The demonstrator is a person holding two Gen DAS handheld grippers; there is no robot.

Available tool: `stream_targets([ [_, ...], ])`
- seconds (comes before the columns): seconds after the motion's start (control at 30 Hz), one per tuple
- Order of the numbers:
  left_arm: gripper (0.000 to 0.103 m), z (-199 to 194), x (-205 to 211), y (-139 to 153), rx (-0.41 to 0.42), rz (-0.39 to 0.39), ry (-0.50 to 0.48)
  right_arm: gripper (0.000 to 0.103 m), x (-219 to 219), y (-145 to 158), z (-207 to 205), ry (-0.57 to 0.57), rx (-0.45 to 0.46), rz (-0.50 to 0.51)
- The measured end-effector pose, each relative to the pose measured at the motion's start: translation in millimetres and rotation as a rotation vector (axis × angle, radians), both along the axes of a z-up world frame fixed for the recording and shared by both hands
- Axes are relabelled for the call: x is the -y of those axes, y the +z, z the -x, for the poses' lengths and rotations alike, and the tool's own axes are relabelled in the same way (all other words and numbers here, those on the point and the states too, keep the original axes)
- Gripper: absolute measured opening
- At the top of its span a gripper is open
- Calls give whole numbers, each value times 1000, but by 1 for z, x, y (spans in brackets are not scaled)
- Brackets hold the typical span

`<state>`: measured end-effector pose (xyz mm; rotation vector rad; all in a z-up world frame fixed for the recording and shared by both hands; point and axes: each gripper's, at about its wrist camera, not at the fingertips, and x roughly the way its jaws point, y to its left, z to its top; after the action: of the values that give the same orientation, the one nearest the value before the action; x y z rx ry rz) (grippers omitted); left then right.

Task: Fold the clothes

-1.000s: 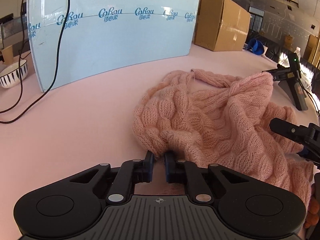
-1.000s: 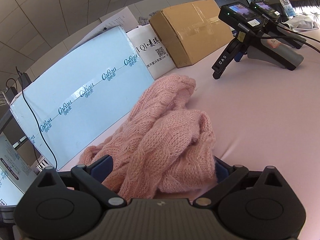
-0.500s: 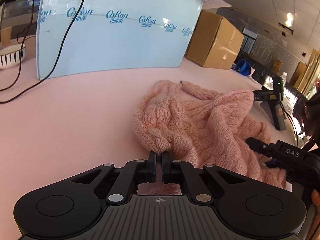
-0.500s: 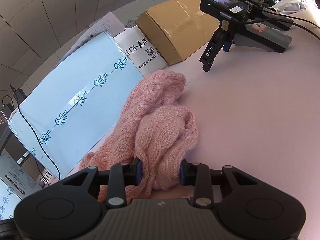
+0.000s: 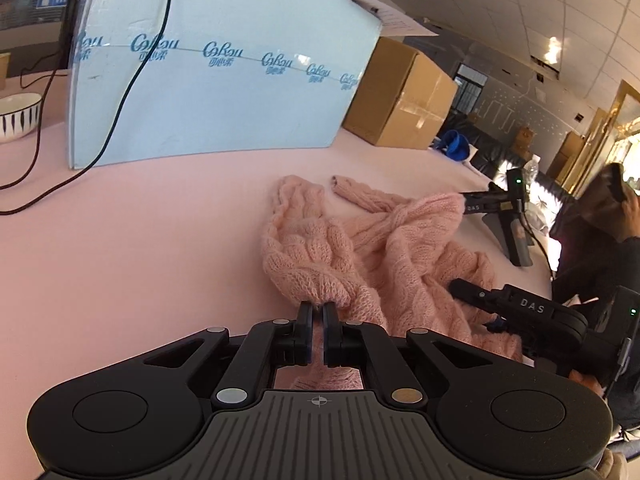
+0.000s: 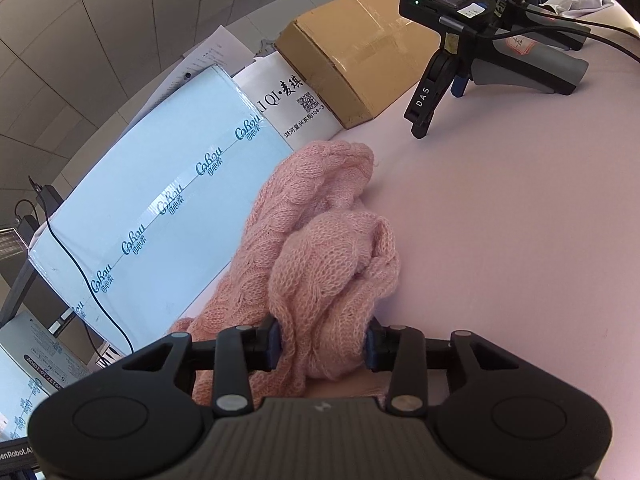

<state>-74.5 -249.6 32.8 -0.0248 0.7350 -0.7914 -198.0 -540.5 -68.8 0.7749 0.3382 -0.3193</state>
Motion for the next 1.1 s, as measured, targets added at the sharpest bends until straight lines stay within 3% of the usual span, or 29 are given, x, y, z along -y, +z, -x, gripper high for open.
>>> stream_targets([
  [0.07, 3, -3, 7, -7, -1, -53, 54, 40, -3, 2, -2, -1, -17, 21],
  [0.23, 2, -8, 6, -11, -45, -51, 84, 38, -1, 0, -1, -1, -9, 4],
  [0.37, 2, -21, -2, -12, -117, -35, 92, 38, -10, 7, -12, 19, -71, 79],
  [0.47, 2, -20, -6, -11, -76, -43, 103, 37, -16, 12, -17, 31, -98, 114],
  [0.63, 2, -15, -25, -1, -22, -15, 117, 35, -22, 15, -20, 68, -74, 6],
  [0.77, 2, -17, -66, 17, 62, -11, 197, 33, -44, 25, -28, 105, -84, 17],
  [0.97, 0, -27, -164, 21, 11, 53, 386, 32, -106, 55, -58, 252, -32, 75],
  [1.1, 0, -13, -227, 22, 53, 36, 492, 32, -163, 75, -85, 427, 16, 94],
])
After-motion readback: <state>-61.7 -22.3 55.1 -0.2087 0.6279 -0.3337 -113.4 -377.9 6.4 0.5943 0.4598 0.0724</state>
